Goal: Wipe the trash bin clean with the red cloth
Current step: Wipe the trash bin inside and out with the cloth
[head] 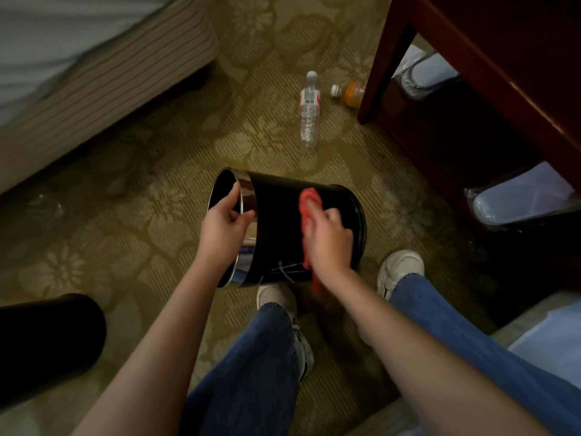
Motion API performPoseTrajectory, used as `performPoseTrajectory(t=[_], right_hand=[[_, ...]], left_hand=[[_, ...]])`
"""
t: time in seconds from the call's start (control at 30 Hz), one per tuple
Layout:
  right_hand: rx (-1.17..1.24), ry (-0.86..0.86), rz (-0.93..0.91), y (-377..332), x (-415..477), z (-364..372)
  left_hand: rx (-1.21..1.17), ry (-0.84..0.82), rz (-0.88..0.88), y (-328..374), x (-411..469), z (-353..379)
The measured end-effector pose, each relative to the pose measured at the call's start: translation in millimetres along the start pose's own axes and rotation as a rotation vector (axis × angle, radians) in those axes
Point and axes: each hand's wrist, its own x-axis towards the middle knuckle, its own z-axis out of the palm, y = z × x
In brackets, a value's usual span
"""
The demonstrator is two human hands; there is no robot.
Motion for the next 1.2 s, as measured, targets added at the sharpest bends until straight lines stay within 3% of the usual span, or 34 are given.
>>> performPoseTrajectory(t=[0.13,0.2,0.33,0.47,0.67,0.73,0.9,1.03,1.1,1.2], right_hand=[[-0.103,-0.077,0.202,29.5,11.6,-11.5],[-0.129,-0.064,0.125,8.4,7.7,-13.6],[0.009,0.03,-0.196,-53.8,-11.5,-4.9],[0.06,0.08,-0.23,-59.5,-15.2,-1.7],[-0.05,-0.04,0.178,9.8,12.0,-15.6],[-0.105,-0.064,0.211,14.2,13.4,-17.5],[-0.039,-0.004,-0.156,-52.3,-9.8,-9.2],[0.033,0.037,-0.237,-60.9,-17.6,-3.0],[0.065,0.017,-0.136,-34.7,-9.8,-6.0],[0.015,-0.042,0.172,24.3,8.1,-14.2]], left_hand=[[0.038,-0.027,0.036,3.0,-0.6,4.8],[0.06,-0.011,0.03,5.1,1.3,8.5],[0.042,0.002,0.016,6.6,4.1,8.4],[0.039,-0.025,0.02,6.8,2.2,5.9],[0.029,-0.089,0.015,11.4,-2.0,3.0],[0.036,-0.096,0.018,14.6,-2.5,5.9],[0.008,-0.055,-0.009,13.4,1.2,4.6],[0.017,-0.058,-0.011,8.4,1.5,0.9],[0.013,-0.051,-0.011,8.2,1.0,-0.1],[-0.003,-0.056,-0.007,9.8,-2.1,1.8]])
